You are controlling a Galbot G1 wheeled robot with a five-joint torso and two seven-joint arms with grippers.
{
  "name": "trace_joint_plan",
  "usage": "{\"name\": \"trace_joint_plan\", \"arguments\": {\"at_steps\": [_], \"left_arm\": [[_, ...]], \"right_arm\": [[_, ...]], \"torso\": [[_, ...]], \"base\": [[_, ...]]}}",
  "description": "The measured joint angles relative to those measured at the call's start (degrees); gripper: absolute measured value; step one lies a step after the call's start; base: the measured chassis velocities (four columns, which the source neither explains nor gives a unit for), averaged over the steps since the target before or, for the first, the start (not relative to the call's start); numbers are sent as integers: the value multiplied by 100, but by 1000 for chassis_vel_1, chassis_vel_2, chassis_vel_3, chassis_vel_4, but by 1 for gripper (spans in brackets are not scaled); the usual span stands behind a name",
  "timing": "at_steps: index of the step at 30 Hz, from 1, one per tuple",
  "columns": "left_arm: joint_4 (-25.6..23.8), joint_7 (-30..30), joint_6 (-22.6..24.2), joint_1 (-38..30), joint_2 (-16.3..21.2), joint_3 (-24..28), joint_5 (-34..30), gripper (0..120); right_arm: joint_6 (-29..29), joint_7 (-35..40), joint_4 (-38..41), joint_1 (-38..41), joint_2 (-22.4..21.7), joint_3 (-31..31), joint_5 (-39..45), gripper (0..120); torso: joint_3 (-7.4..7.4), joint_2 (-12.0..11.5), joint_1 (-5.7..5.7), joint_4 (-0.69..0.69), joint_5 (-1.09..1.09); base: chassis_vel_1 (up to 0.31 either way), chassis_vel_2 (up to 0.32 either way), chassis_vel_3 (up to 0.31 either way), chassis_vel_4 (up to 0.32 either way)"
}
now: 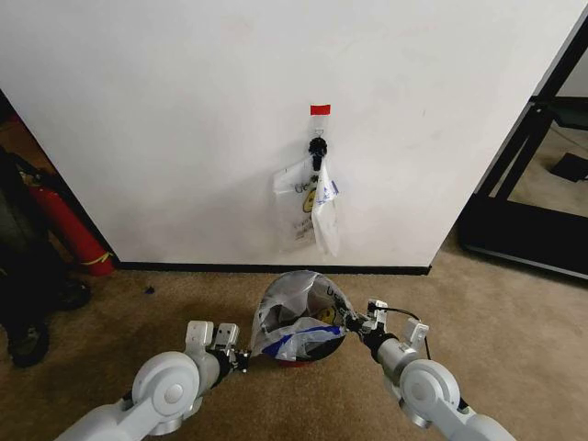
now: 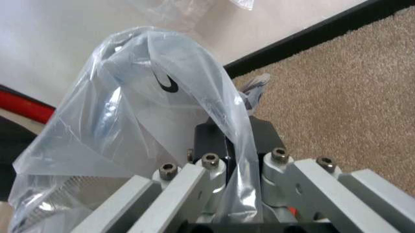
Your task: Pick up the garbage bag from the wall and place it over the trash bin.
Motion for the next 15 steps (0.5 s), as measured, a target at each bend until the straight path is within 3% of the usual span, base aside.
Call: {"name": "trace_joint_plan", "arguments": {"at_steps": [5, 12, 15], "left_arm": [[-35, 57, -38, 30, -7, -37, 122, 0], [-277, 145, -90, -1, 160, -221, 504, 23], [-428, 202, -89, 27, 314, -267, 940, 39]], "right_arm": [[0, 24, -15, 9, 5, -4, -18, 1], [4, 54, -134, 17, 2, -3, -114, 1], [5, 96, -166, 3, 29, 47, -131, 1]], "torso": [[0, 0, 0, 0, -1], [0, 0, 0, -1, 0], [0, 0, 0, 0, 0]], "base": [[0, 0, 0, 0], [0, 0, 0, 0], [0, 0, 0, 0]]}}
